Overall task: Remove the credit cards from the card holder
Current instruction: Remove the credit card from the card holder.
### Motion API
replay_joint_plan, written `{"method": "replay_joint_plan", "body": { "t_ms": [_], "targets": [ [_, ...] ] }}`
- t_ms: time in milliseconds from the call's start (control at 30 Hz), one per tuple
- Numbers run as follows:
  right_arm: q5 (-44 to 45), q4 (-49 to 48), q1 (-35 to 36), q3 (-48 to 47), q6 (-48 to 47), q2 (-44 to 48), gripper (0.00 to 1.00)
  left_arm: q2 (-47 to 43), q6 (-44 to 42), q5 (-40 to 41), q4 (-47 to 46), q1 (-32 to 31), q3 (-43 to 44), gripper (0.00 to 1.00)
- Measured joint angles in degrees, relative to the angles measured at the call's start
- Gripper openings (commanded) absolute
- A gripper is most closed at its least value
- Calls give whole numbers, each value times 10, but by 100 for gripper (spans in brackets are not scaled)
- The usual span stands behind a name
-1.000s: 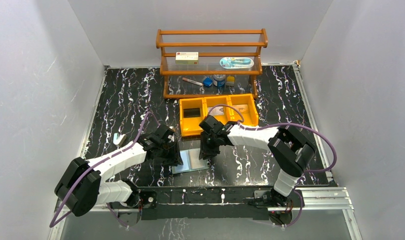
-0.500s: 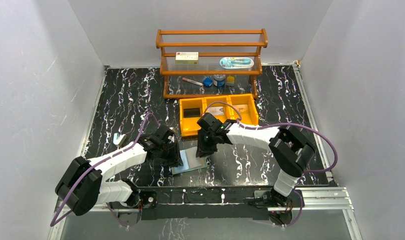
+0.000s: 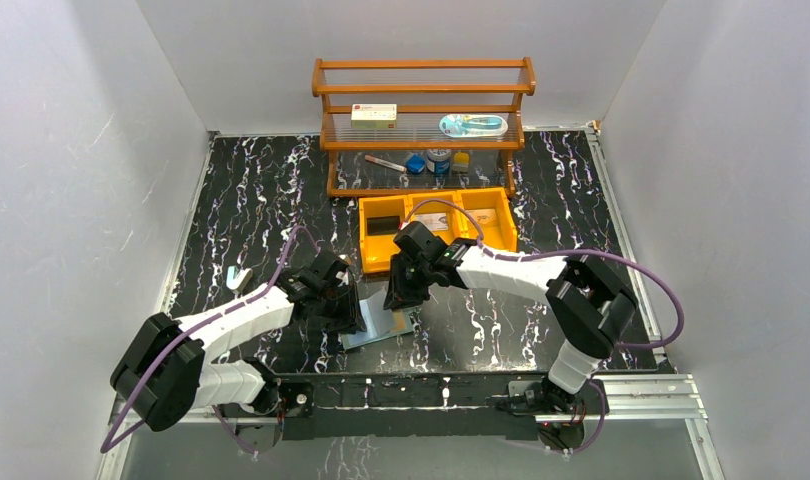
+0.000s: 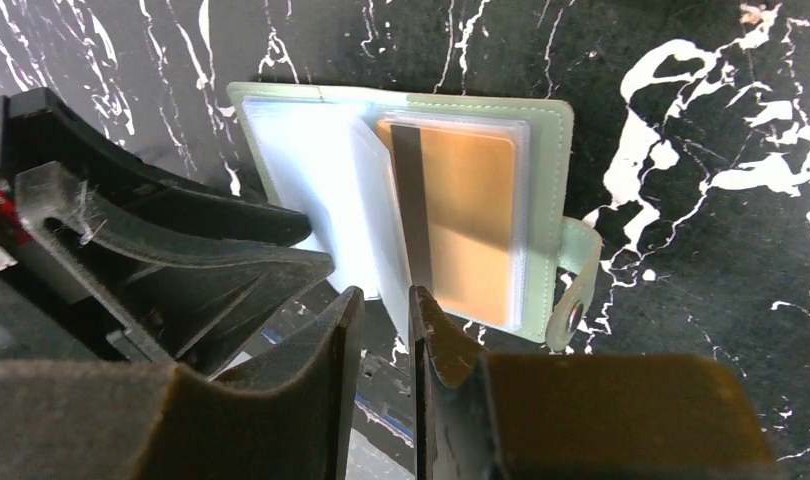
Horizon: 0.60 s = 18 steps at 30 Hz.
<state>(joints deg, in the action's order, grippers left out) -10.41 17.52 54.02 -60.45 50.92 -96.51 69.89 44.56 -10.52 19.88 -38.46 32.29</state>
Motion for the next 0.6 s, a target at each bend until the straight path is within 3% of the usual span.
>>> {"method": "replay_joint_plan", "body": {
  "t_ms": [333,600],
  "targets": [
    [-13,-2,3,-3,2,6,32,0,0,2,1,0,0,32],
    [-45,-41,5,-3,3,6,32,-23,0,33,27,0,5,40]
  ]
}}
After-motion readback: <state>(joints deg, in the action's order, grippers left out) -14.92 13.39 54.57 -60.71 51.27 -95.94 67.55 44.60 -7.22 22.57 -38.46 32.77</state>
